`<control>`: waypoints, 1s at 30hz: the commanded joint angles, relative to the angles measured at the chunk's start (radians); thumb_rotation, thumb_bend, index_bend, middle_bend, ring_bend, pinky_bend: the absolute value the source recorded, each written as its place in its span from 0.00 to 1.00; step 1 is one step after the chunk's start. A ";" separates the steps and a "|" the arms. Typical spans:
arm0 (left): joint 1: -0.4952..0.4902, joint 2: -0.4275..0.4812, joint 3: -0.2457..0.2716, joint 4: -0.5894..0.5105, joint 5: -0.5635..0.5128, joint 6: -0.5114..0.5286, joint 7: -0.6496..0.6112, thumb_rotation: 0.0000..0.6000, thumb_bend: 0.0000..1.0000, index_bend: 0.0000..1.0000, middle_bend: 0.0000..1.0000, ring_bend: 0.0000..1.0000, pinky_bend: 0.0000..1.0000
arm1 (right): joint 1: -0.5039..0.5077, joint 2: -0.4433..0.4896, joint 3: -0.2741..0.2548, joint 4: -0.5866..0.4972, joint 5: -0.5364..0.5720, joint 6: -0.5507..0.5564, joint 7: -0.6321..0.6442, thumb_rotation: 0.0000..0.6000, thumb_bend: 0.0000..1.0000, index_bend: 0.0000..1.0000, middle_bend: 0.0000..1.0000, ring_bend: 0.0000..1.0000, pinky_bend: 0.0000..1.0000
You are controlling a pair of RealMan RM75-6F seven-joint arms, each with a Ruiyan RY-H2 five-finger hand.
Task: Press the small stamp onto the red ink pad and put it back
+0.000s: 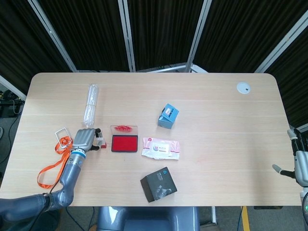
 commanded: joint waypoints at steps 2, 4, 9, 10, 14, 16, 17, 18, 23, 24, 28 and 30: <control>0.002 -0.001 -0.001 -0.001 0.000 0.001 0.005 1.00 0.37 0.36 0.33 0.76 0.85 | 0.000 0.000 0.001 -0.003 0.001 0.001 -0.001 1.00 0.00 0.00 0.00 0.00 0.00; 0.003 -0.001 -0.003 -0.004 -0.001 0.000 0.007 1.00 0.36 0.35 0.32 0.76 0.85 | -0.001 0.001 0.001 -0.004 0.001 0.002 0.000 1.00 0.00 0.00 0.00 0.00 0.00; 0.006 0.005 -0.006 -0.015 0.001 -0.005 0.004 1.00 0.35 0.34 0.30 0.75 0.85 | -0.001 0.002 0.002 -0.005 0.003 0.001 0.001 1.00 0.00 0.00 0.00 0.00 0.00; 0.008 0.009 -0.003 -0.023 0.005 -0.004 0.005 1.00 0.35 0.33 0.30 0.75 0.85 | -0.001 0.002 0.002 -0.005 0.003 0.001 0.000 1.00 0.00 0.00 0.00 0.00 0.00; 0.014 0.018 -0.001 -0.041 0.008 0.003 0.009 1.00 0.31 0.32 0.28 0.75 0.85 | -0.001 0.003 0.001 -0.006 0.002 0.001 0.001 1.00 0.00 0.00 0.00 0.00 0.00; 0.017 0.022 0.001 -0.047 0.011 0.007 0.010 1.00 0.22 0.31 0.26 0.75 0.84 | -0.001 0.004 0.001 -0.007 0.001 0.001 0.000 1.00 0.00 0.00 0.00 0.00 0.00; 0.018 0.026 0.002 -0.050 0.015 0.010 0.011 1.00 0.14 0.29 0.24 0.75 0.84 | -0.001 0.004 0.001 -0.007 0.001 0.001 0.001 1.00 0.00 0.00 0.00 0.00 0.00; 0.021 0.032 0.004 -0.054 0.023 0.014 0.011 1.00 0.07 0.27 0.23 0.74 0.84 | -0.001 0.005 0.000 -0.008 0.000 0.002 0.000 1.00 0.00 0.00 0.00 0.00 0.00; 0.050 0.112 0.022 -0.133 0.089 0.064 0.010 1.00 0.00 0.24 0.19 0.73 0.83 | -0.004 0.008 -0.003 -0.017 -0.011 0.010 0.000 1.00 0.00 0.00 0.00 0.00 0.00; 0.056 0.128 0.024 -0.150 0.102 0.073 0.006 1.00 0.00 0.23 0.18 0.73 0.83 | -0.005 0.008 -0.004 -0.019 -0.013 0.011 0.000 1.00 0.00 0.00 0.00 0.00 0.00; 0.100 0.203 0.034 -0.221 0.187 0.154 -0.025 1.00 0.00 0.21 0.15 0.71 0.81 | -0.006 0.011 -0.007 -0.025 -0.025 0.017 0.003 1.00 0.00 0.00 0.00 0.00 0.00; 0.138 0.251 0.057 -0.263 0.260 0.205 -0.058 1.00 0.00 0.17 0.08 0.61 0.72 | -0.008 0.014 -0.010 -0.031 -0.036 0.022 0.005 1.00 0.00 0.00 0.00 0.00 0.00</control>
